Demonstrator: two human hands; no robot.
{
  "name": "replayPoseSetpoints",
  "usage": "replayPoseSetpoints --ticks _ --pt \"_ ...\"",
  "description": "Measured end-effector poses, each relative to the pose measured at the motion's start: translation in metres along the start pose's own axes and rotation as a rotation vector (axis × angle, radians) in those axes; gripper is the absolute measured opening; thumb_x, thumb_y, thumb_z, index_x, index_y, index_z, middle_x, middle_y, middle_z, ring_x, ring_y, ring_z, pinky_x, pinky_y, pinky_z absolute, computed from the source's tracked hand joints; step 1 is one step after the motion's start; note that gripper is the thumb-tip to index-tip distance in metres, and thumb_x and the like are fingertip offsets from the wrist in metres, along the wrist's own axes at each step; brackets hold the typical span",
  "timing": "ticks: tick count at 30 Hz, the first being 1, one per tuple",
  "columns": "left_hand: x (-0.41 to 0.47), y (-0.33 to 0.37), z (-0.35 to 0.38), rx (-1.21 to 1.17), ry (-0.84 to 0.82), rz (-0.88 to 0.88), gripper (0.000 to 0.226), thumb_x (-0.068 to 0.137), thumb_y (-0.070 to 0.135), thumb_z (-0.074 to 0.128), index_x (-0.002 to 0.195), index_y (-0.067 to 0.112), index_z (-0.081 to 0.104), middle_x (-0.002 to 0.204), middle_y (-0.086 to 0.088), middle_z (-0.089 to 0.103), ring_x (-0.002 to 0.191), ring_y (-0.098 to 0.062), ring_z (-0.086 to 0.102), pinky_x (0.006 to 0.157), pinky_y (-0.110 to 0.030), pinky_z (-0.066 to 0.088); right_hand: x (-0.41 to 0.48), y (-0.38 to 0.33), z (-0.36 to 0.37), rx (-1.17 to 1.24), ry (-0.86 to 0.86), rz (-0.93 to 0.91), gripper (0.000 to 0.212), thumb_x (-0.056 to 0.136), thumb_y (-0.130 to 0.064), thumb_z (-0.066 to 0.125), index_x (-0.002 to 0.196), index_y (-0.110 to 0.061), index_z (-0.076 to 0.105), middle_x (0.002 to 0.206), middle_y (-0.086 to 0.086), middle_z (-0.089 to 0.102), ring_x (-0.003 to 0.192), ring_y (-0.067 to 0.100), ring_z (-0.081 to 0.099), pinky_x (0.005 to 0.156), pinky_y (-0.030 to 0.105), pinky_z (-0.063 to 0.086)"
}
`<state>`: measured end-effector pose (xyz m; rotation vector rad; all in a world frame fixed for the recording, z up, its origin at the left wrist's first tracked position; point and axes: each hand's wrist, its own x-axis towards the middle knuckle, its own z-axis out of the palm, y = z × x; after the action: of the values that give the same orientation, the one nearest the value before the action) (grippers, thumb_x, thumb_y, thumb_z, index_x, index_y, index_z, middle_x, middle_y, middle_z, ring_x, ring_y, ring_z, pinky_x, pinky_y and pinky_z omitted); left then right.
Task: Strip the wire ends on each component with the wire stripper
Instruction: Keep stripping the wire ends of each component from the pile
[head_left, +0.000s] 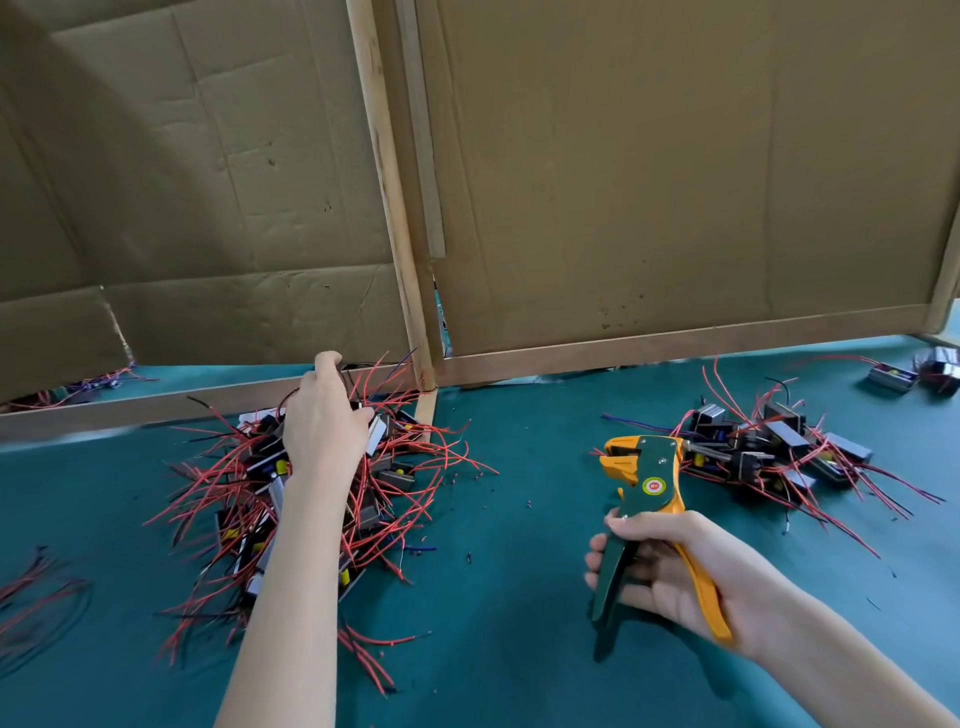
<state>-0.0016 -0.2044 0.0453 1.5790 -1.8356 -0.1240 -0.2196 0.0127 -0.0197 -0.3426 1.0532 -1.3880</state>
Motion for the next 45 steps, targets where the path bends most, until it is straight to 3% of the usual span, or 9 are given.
replayPoseSetpoints --ticks 5,12,15,19,22,28,33,41,45 --pt "0.002 0.001 -0.006 -0.198 0.043 0.12 0.061 0.079 0.0 0.074 0.132 0.013 0.047 0.122 -0.011 0.056 0.107 -0.03 0.058 0.093 -0.043 0.047 -0.002 -0.001 0.002 -0.004 0.002 -0.014 0.018 0.07 0.0 0.065 0.087 0.003 0.06 0.077 0.025 0.065 0.064 0.036 0.069 0.058 0.045 0.059" --pt "-0.005 0.036 -0.015 -0.563 0.145 0.268 0.023 0.087 0.018 0.069 0.106 0.007 0.07 0.108 -0.004 0.065 0.094 -0.007 0.057 0.081 -0.005 0.039 -0.004 -0.002 0.004 0.023 0.001 -0.042 0.021 0.069 0.0 0.064 0.09 0.002 0.059 0.077 0.023 0.065 0.063 0.035 0.068 0.058 0.045 0.06" --pt "-0.017 0.055 -0.012 -0.866 -0.034 0.23 0.012 0.09 0.016 0.066 0.101 0.013 0.067 0.09 0.003 0.068 0.078 -0.002 0.062 0.077 -0.016 0.051 -0.005 -0.004 0.004 0.038 0.011 -0.055 0.022 0.068 -0.001 0.064 0.09 0.002 0.058 0.076 0.023 0.065 0.062 0.035 0.068 0.057 0.044 0.06" --pt "-0.033 0.07 0.006 -1.058 -0.308 0.136 0.009 0.094 0.008 0.058 0.098 0.015 0.063 0.09 -0.017 0.065 0.083 -0.019 0.063 0.078 -0.033 0.056 -0.006 -0.006 0.004 0.052 0.026 -0.07 0.025 0.067 -0.002 0.065 0.091 0.002 0.057 0.077 0.023 0.066 0.064 0.035 0.069 0.058 0.045 0.06" --pt "-0.043 0.076 0.016 -1.181 -0.482 0.061 0.016 0.099 0.011 0.05 0.09 0.01 0.064 0.077 -0.006 0.061 0.079 -0.023 0.064 0.074 -0.035 0.06 -0.007 -0.007 0.004 0.061 0.028 -0.076 0.026 0.067 -0.002 0.065 0.091 0.002 0.057 0.077 0.024 0.066 0.064 0.035 0.069 0.059 0.046 0.06" --pt "-0.046 0.076 0.017 -1.129 -0.543 0.075 0.029 0.1 0.021 0.049 0.08 0.01 0.068 0.072 -0.006 0.067 0.062 -0.015 0.064 0.055 -0.022 0.05 -0.008 -0.007 0.005 0.032 -0.003 -0.101 0.022 0.068 -0.003 0.065 0.089 0.002 0.058 0.078 0.023 0.064 0.066 0.035 0.067 0.061 0.045 0.06" --pt "-0.045 0.079 0.017 -1.038 -0.524 0.106 0.02 0.097 0.009 0.051 0.09 0.018 0.068 0.077 0.0 0.073 0.08 -0.011 0.063 0.087 -0.036 0.048 -0.008 -0.005 0.007 -0.003 -0.037 -0.114 0.026 0.067 -0.003 0.067 0.092 0.003 0.06 0.08 0.025 0.064 0.069 0.034 0.068 0.061 0.043 0.059" --pt "-0.048 0.078 0.014 -1.034 -0.596 0.16 0.01 0.087 0.017 0.068 0.078 0.013 0.069 0.078 -0.006 0.071 0.07 -0.008 0.063 0.076 -0.02 0.047 -0.012 -0.005 0.01 -0.076 -0.14 -0.164 0.033 0.06 0.006 0.075 0.091 0.001 0.064 0.081 0.025 0.063 0.071 0.036 0.067 0.065 0.044 0.058" --pt "-0.049 0.077 0.009 -1.063 -0.775 0.191 0.024 0.092 0.012 0.061 0.074 0.021 0.075 0.076 -0.001 0.07 0.076 -0.008 0.063 0.067 -0.015 0.047 -0.015 -0.005 0.011 -0.091 -0.19 -0.195 0.018 0.065 -0.002 0.071 0.082 -0.004 0.072 0.081 0.024 0.063 0.07 0.037 0.066 0.066 0.044 0.058"
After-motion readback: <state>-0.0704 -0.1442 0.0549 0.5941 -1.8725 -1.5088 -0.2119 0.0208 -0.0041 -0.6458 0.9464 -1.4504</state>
